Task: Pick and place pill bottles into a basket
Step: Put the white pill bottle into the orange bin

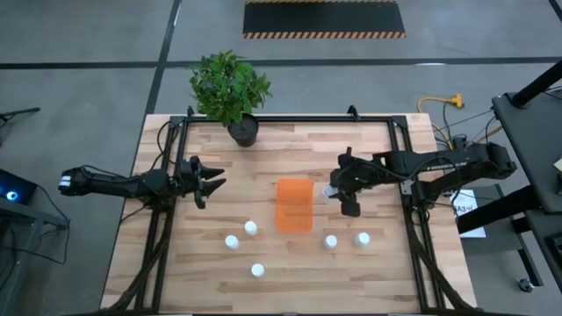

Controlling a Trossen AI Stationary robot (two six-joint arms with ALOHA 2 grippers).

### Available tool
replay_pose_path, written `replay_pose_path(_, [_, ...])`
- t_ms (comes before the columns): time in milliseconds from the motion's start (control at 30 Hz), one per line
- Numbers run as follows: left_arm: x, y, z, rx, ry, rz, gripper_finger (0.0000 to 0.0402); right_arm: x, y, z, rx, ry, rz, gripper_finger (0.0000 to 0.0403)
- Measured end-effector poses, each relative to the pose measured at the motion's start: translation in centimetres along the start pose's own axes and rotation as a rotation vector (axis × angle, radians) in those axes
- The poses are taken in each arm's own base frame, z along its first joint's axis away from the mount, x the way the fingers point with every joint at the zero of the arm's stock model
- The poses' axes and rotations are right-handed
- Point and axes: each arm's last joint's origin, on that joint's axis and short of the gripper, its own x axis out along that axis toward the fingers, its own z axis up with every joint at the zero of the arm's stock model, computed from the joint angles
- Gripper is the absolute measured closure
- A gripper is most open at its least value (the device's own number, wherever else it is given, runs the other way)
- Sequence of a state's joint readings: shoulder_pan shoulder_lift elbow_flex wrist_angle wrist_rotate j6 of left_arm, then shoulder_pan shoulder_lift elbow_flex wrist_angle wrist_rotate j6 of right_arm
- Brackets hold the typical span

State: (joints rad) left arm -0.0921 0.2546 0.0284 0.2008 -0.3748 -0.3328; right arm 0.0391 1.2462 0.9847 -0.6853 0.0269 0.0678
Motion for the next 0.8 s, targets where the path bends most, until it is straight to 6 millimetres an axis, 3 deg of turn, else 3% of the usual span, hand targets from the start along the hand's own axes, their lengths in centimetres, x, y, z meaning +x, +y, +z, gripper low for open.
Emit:
replay_pose_path(433, [0.0,0.0,0.0,0.0,-0.001,0.0,0.0228,3.6,0.1,6.1,-0.156,0.041,-0.008,0.0261])
replay_pose_path(800, [0.0,0.0,0.0,-0.001,-0.001,-0.001,0.0228,5.8,-2.3,5.0,-0.112,0.11,-0.019,0.0261])
